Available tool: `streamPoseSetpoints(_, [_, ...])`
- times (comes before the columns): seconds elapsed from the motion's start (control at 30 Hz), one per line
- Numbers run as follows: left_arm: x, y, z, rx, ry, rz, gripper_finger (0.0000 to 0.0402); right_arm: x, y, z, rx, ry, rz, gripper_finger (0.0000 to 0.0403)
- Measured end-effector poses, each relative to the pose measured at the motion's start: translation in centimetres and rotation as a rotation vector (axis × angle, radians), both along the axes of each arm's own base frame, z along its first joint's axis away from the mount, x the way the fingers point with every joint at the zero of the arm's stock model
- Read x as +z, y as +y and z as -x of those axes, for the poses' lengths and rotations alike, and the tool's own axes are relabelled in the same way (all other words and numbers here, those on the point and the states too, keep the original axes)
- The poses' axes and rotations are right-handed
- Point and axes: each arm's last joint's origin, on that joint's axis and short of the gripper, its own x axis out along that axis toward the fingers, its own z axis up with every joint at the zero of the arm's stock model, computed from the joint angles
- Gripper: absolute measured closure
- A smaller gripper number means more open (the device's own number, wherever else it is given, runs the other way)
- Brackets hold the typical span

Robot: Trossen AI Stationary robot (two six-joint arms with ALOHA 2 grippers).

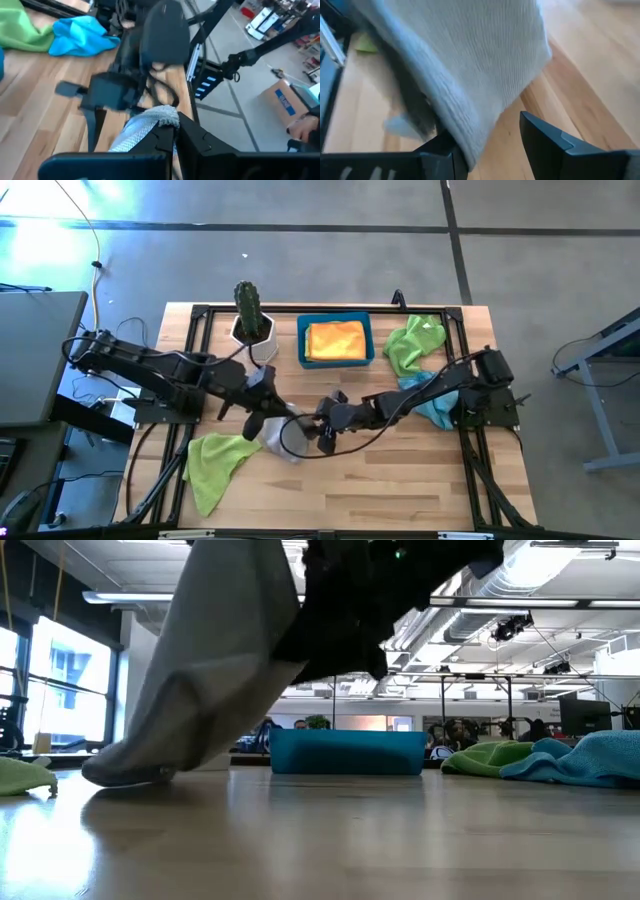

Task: Fold microfiber towels
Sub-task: Fold the gray microfiber towel

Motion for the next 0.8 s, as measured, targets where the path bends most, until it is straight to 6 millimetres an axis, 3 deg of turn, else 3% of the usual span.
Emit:
streamPoseSetpoints(0.27, [0.8, 0.5, 1.0, 0.017, -0.029, -0.006, 0.0400, -1.1, 0.1, -0.5, -0.023, -0.001, -0.015, 0.0264])
streamPoseSetpoints(0.5, [0.8, 0.6, 1.8, 0.016, 0.001, -0.009, 0.0400, -1.3, 0.2, -0.4, -0.030, 0.016, -0.038, 0.0389])
streamPoseSetpoints(0.8, [0.8, 0.7, 3.4, 0.013, 0.063, -0.014, 0.0400, 0.0, -0.3, 1.2, -0.073, 0.117, -0.047, 0.0399])
